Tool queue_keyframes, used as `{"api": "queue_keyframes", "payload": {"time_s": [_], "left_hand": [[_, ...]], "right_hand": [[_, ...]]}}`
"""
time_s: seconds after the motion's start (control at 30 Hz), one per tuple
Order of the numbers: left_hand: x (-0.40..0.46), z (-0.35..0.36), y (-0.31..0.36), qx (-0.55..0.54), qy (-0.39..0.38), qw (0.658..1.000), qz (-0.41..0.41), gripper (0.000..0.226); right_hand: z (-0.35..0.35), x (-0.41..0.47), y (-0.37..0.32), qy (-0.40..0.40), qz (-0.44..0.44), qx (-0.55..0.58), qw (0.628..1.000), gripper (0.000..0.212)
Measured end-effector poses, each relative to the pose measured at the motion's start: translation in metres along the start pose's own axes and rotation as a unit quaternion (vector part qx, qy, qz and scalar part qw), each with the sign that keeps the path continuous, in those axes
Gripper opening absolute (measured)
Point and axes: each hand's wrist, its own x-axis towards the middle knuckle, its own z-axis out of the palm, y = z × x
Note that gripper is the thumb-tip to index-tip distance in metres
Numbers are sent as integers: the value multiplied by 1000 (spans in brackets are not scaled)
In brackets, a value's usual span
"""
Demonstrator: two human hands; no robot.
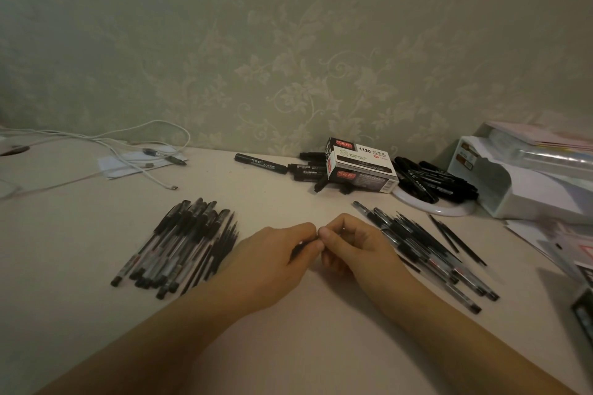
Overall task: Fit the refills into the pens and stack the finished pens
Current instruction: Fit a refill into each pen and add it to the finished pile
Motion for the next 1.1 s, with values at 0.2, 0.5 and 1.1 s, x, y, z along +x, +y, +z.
{"api": "queue_keyframes", "payload": {"time_s": [0.2,0.5,1.1], "left_hand": [[1,-1,1,-8,-7,1000,-2,24],[3,-2,1,-22,0,1000,-7,26],[-2,-2,-2,29,-7,998,-55,28]], "right_hand": [[0,0,0,0,5,11,1000,21],[-1,0,-1,9,-2,23,1000,23],[-17,1,11,138,-57,-267,952,9]]}}
